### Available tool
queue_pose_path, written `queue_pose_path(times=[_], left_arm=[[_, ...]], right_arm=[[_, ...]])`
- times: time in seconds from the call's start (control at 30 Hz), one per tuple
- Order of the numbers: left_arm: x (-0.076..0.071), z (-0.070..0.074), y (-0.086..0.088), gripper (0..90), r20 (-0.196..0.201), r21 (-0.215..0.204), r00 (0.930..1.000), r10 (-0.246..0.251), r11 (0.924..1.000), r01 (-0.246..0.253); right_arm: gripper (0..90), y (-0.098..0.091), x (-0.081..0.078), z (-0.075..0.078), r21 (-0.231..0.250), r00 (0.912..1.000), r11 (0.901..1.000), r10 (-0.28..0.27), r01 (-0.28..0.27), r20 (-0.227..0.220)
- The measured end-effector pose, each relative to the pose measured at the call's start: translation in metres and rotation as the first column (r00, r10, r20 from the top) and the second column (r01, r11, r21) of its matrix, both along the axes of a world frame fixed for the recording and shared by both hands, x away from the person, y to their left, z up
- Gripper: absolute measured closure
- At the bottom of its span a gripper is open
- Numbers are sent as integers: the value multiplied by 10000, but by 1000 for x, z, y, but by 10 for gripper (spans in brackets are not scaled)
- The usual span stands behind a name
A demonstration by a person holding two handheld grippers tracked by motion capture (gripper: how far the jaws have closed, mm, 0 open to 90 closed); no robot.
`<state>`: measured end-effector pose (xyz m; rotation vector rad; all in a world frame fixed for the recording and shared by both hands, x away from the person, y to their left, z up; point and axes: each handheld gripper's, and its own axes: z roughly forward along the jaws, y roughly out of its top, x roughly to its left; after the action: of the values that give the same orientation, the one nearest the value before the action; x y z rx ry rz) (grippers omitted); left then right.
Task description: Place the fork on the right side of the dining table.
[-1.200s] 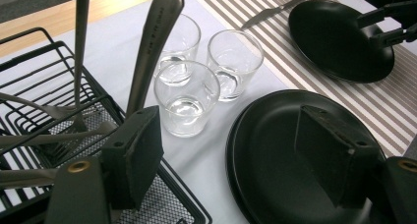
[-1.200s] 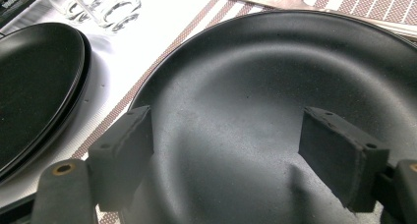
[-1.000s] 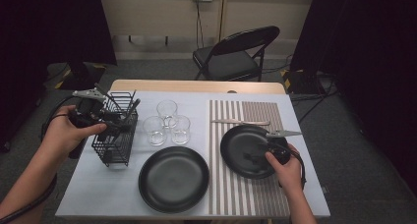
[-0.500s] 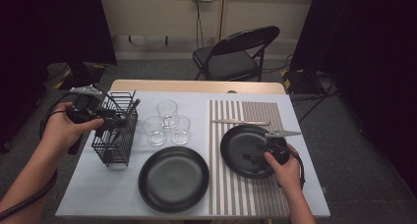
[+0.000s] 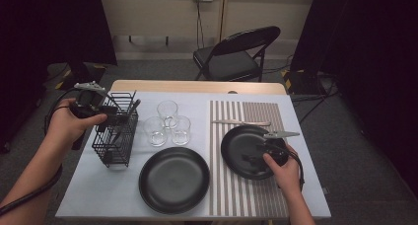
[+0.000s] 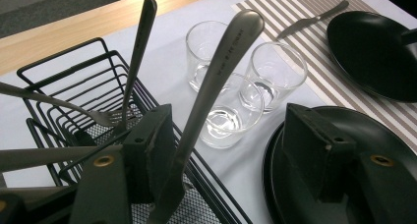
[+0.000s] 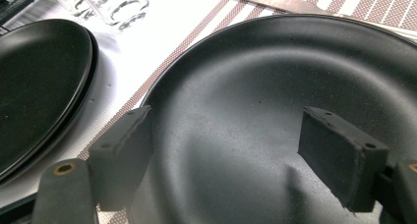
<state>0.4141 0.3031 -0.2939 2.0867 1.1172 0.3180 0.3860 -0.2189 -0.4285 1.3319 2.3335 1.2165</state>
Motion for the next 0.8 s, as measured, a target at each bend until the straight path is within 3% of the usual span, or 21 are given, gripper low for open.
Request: queue_pose_path(times=[0.8], left_arm=[[19, 0, 1, 395, 77, -60, 9991, 428, 9991, -428]], right_arm=[[204, 7, -2, 2, -439, 9995, 9986, 314, -311, 79]])
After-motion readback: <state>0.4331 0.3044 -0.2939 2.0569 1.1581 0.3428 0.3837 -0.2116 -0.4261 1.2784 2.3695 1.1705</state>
